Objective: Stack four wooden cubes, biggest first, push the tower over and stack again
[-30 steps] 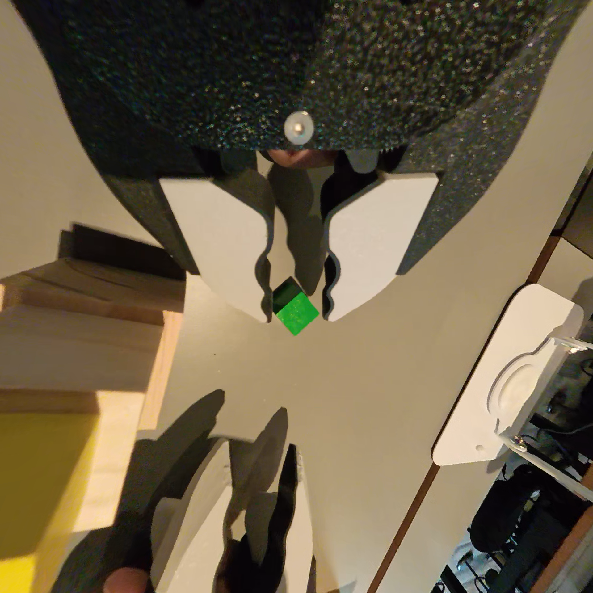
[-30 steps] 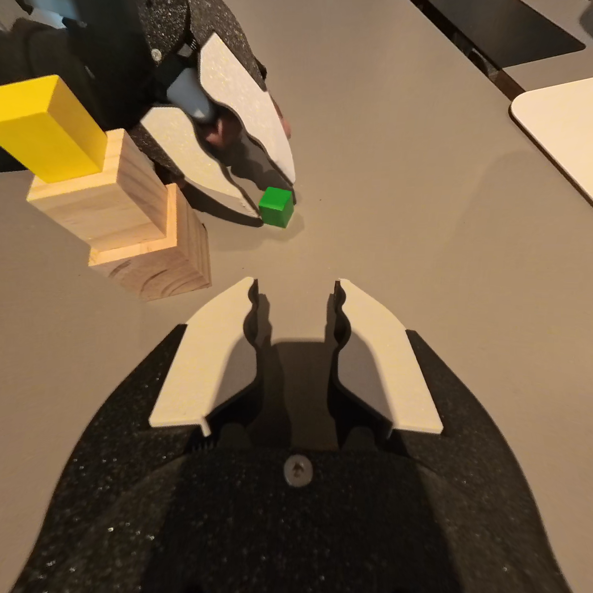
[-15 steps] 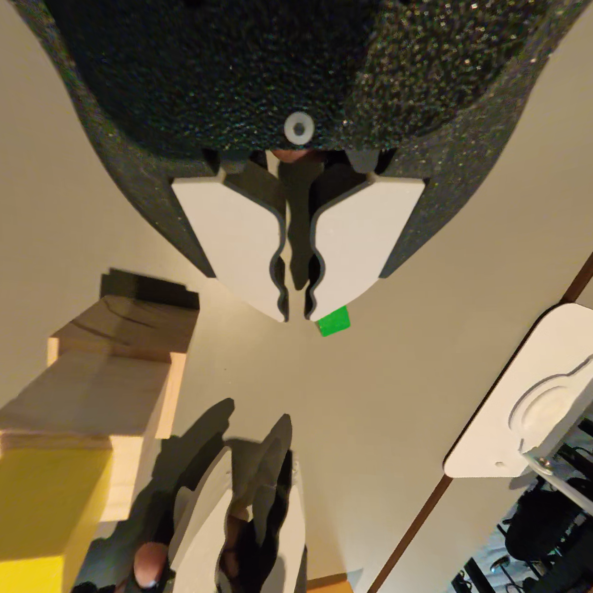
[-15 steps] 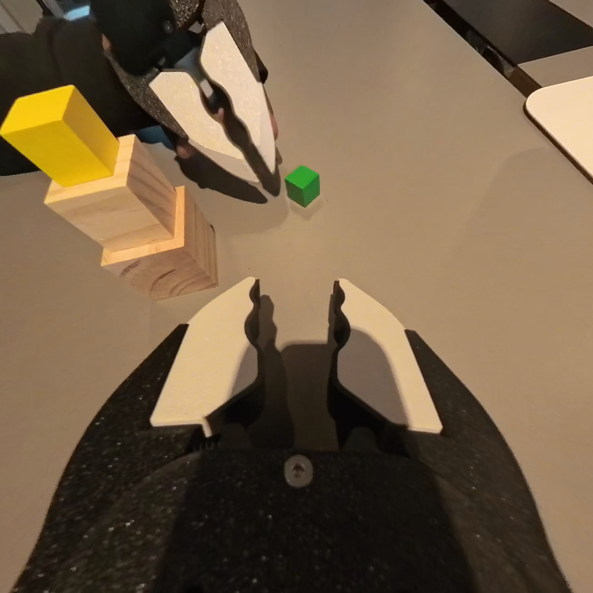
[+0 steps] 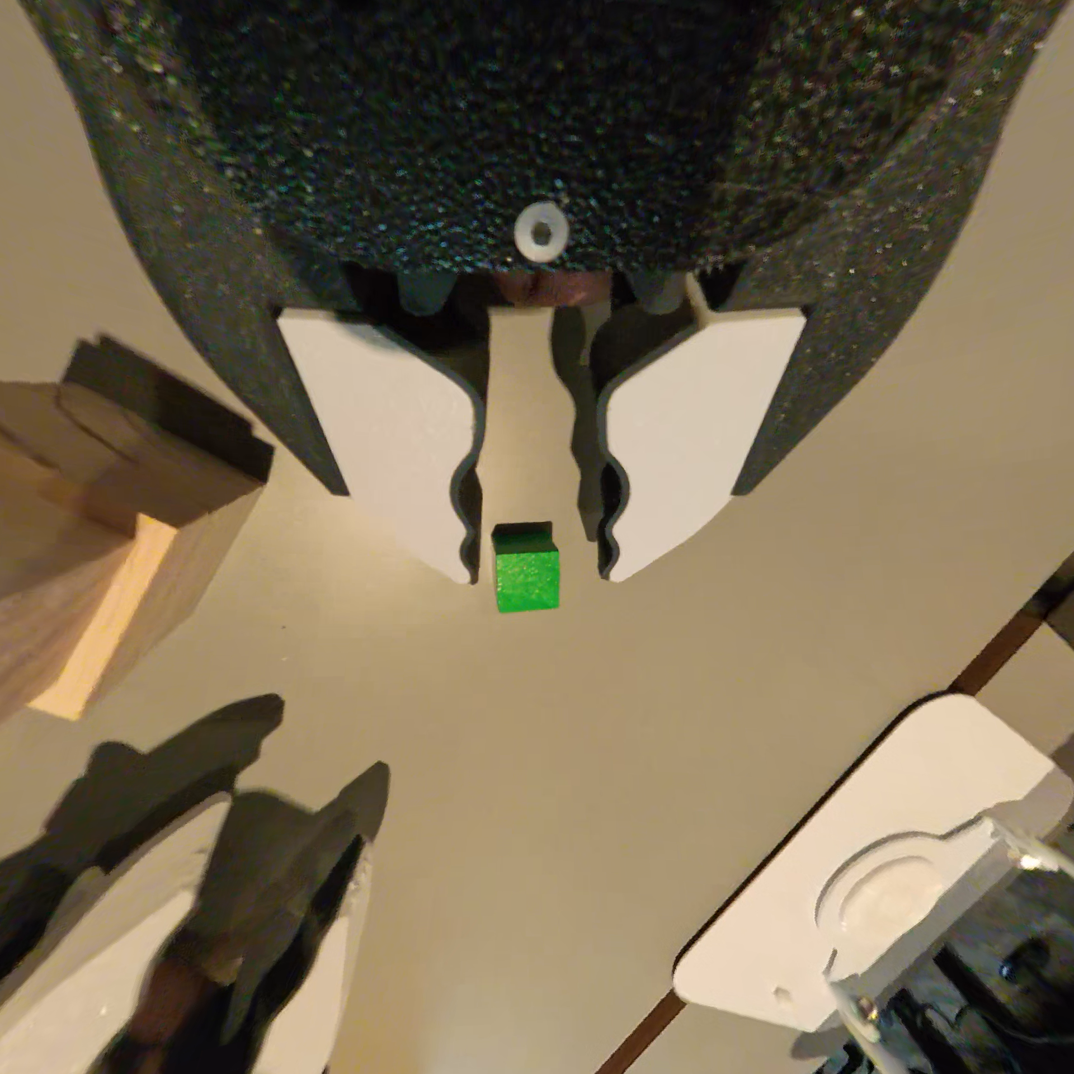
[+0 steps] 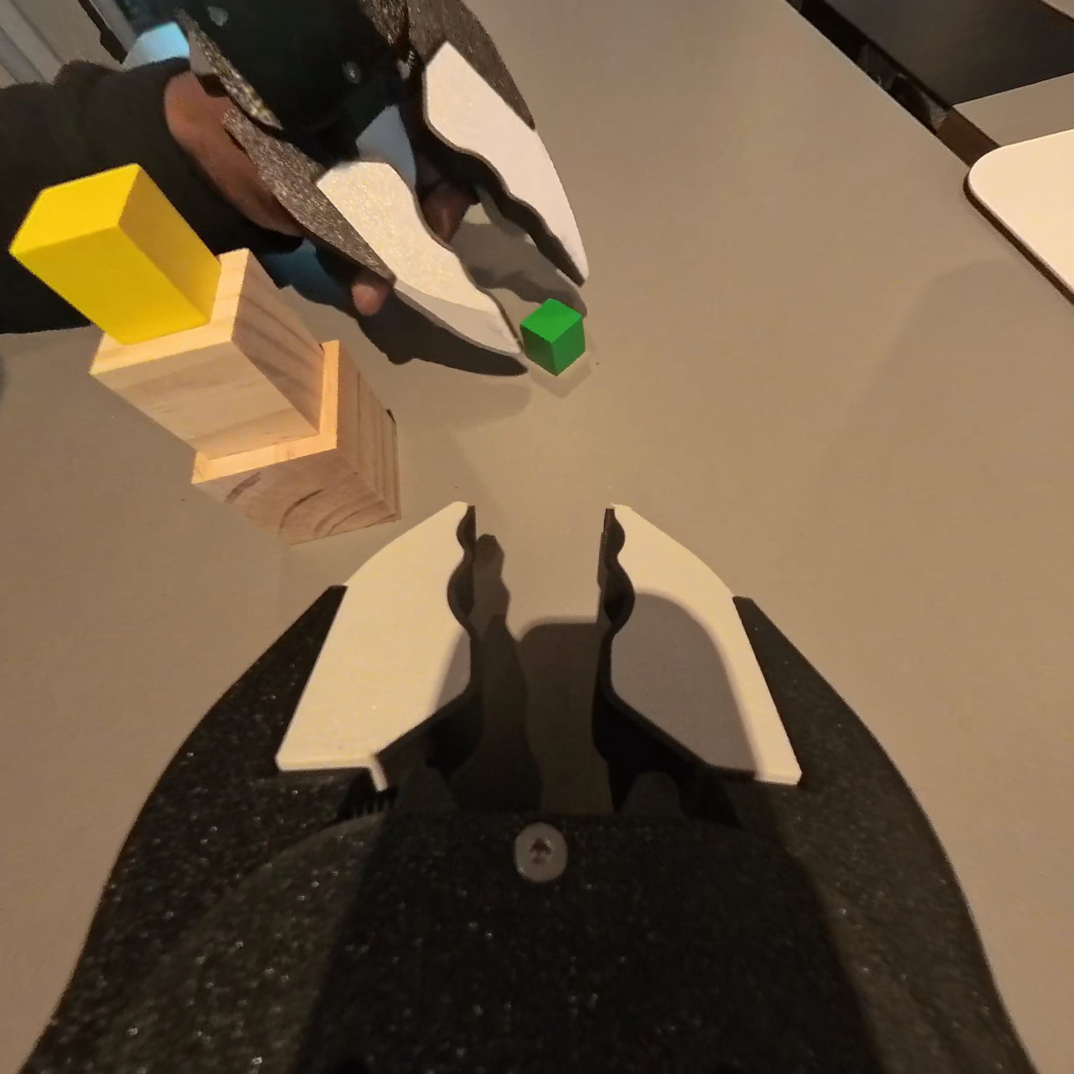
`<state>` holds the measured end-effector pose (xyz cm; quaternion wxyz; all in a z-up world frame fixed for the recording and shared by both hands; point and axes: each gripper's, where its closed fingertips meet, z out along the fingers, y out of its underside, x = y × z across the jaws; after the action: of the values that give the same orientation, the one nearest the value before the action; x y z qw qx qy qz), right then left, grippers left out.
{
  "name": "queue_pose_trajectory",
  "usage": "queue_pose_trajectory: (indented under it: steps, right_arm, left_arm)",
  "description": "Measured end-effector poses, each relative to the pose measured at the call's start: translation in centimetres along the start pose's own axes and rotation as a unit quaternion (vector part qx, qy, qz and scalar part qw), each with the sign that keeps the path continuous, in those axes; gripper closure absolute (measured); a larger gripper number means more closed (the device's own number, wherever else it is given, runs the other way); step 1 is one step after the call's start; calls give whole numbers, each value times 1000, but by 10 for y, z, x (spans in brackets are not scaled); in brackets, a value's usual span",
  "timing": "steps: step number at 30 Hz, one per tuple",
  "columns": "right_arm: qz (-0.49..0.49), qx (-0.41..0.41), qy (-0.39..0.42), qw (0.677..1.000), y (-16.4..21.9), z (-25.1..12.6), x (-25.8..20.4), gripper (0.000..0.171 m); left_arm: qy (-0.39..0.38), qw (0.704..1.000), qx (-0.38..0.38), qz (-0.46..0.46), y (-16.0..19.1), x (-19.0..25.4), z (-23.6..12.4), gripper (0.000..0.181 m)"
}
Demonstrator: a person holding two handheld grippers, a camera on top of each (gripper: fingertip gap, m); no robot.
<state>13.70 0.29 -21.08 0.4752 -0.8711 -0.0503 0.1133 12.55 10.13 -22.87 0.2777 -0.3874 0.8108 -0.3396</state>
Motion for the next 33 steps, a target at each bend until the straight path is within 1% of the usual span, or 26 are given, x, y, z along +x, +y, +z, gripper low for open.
queue_pose_trajectory:
  steps: [1,3,5,10,13,16,19,22,25,29,33]
  right_arm:
    - [1,0,0,1000,0,0,0,129]
    - [1,0,0,1000,0,0,0,129]
    - [1,-1,0,1000,0,0,0,129]
    - [1,-1,0,1000,0,0,0,130]
    - [0,-1,1,1000,0,0,0,130]
    - [0,-3,0,1000,1,0,0,130]
    - [-1,-4,-1,1000,1,1,0,131]
    - [0,-4,-5,1000,1,1,-1,132]
    - [2,-4,-11,1000,1,0,-1,133]
    - [6,-3,-17,1000,1,0,-2,134]
    - [5,-5,-18,1000,1,1,-2,134]
  left_arm:
    - [-12,1000,-10,-4,2,-3,1,144]
    - [-20,1000,-19,-5,4,-4,3,146]
    - [-11,1000,-17,-1,4,-1,2,159]
    - [31,999,-3,11,2,9,0,160]
    - [69,997,45,7,-9,15,-10,160]
    - [92,991,97,-4,-26,14,-28,160]
    - [102,984,143,2,-49,15,-57,159]
    - [125,972,194,41,-74,27,-93,160]
    - [145,961,219,84,-92,45,-121,160]
    - [158,959,195,135,-98,69,-132,160]
    - [171,964,162,125,-98,82,-127,159]
